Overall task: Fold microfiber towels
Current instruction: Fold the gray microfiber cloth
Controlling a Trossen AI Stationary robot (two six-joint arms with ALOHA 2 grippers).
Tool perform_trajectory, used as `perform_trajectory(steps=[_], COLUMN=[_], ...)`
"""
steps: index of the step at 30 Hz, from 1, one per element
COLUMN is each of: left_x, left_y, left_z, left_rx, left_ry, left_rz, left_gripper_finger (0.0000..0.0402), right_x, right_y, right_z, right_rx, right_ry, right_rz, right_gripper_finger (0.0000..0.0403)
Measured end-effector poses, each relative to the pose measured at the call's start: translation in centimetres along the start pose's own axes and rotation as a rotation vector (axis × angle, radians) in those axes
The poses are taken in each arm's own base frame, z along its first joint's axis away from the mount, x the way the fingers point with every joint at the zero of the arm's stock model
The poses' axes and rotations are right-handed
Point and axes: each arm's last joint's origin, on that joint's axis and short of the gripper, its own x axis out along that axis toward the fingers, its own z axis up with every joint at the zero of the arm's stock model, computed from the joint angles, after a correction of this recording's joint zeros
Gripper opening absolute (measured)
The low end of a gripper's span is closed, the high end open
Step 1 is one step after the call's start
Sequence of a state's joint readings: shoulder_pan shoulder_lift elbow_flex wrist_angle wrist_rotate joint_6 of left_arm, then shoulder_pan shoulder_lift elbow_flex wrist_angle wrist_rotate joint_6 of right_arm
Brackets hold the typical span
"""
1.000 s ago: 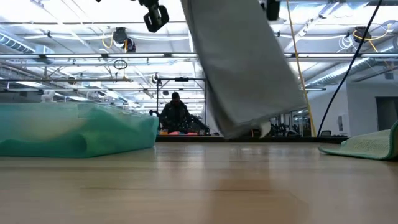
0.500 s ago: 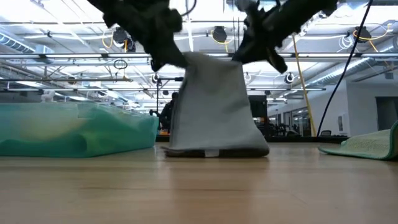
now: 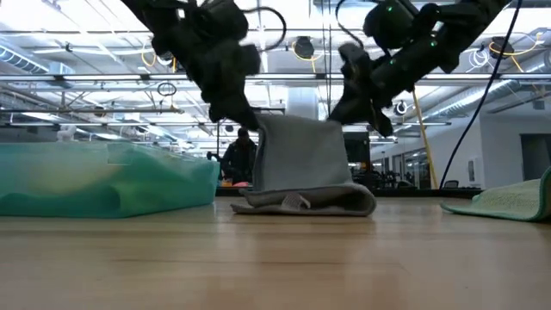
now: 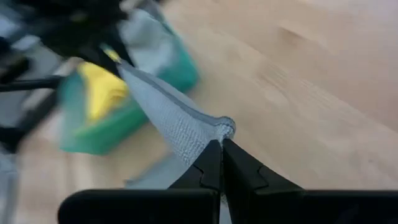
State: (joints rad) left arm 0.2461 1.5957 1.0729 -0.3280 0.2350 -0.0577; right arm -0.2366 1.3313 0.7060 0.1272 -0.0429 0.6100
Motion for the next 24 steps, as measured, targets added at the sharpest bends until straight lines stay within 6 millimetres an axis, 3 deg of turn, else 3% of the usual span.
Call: perform_trajectory(steps=[4,8,15,24], left_x=[-2.2,-3.4,-2.1,-0.7], left_y=[-1.0,-0.9,-0.1,-2.1], left_z=[0.7,1.2,0.4,-0.9], left_rx=[0.014,0.008,0.028,0.11], left_ry=[-0.069,-0.122,-0.038,0.086], left_rz=[-0.006,0.087,0.097,-0.027], left_gripper_finger=[0.0004,0.0005,0.0004,0.0007], right_x=[-1.2,-1.7,-1.2,0.5], right_y=[0.5,-0.1,-0.6,0.7], right_z=[1.6,2.5,2.1,0.1], right_rx=[-0.012,0.014,-0.11,-0.088], right_ry=[-0.083,-0.128,-0.094,0.004], right_rz=[0.121,0.118,0.082,0.116], right_gripper_finger=[0.0,0.0,0.0,0.0])
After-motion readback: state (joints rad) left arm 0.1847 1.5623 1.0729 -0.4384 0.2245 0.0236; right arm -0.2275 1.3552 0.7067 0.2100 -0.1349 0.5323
